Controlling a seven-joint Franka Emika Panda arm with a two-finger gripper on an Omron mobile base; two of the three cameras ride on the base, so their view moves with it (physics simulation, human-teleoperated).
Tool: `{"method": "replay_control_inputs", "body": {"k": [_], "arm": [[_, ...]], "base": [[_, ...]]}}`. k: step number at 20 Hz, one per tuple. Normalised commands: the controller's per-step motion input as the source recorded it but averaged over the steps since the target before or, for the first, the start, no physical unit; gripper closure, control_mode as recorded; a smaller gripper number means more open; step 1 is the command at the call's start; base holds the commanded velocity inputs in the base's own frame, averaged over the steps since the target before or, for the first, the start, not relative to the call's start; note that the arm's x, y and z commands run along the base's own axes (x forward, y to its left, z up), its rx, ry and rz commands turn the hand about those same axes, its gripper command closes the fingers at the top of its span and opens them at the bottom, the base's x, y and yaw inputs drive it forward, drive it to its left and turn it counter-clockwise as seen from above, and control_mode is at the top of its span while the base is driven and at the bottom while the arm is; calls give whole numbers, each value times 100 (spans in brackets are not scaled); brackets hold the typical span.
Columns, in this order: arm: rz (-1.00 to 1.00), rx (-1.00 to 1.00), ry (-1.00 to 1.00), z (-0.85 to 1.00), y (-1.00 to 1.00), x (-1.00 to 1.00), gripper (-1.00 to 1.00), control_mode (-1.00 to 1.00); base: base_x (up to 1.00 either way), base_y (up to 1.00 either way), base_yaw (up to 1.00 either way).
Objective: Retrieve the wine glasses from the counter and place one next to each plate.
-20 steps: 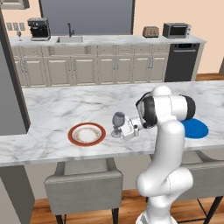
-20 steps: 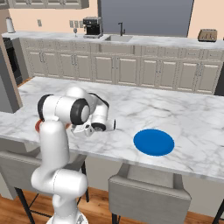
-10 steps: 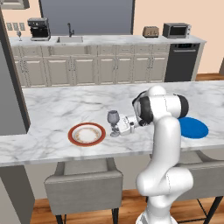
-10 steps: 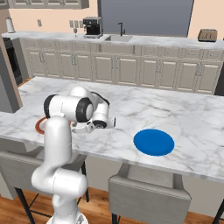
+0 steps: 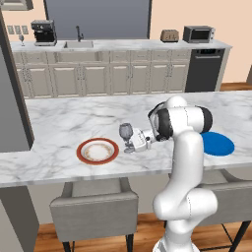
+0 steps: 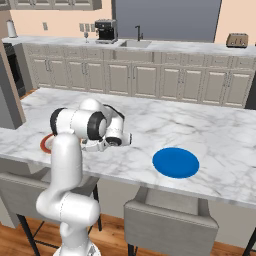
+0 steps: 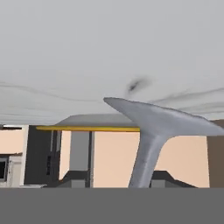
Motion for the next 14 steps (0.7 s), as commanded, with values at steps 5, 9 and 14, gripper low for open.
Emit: {"method": "replay_control_inputs", "body": {"k": [5,9,14], "arm": [[0,0,-10,-24,-2,-25,-100,-100],[0,0,-5,-17,-3,-10,-100,-100],[0,0,0,-9,-14,0,-100,-100]], "base": [[0,0,0],[0,0,0],[0,0,0]]}}
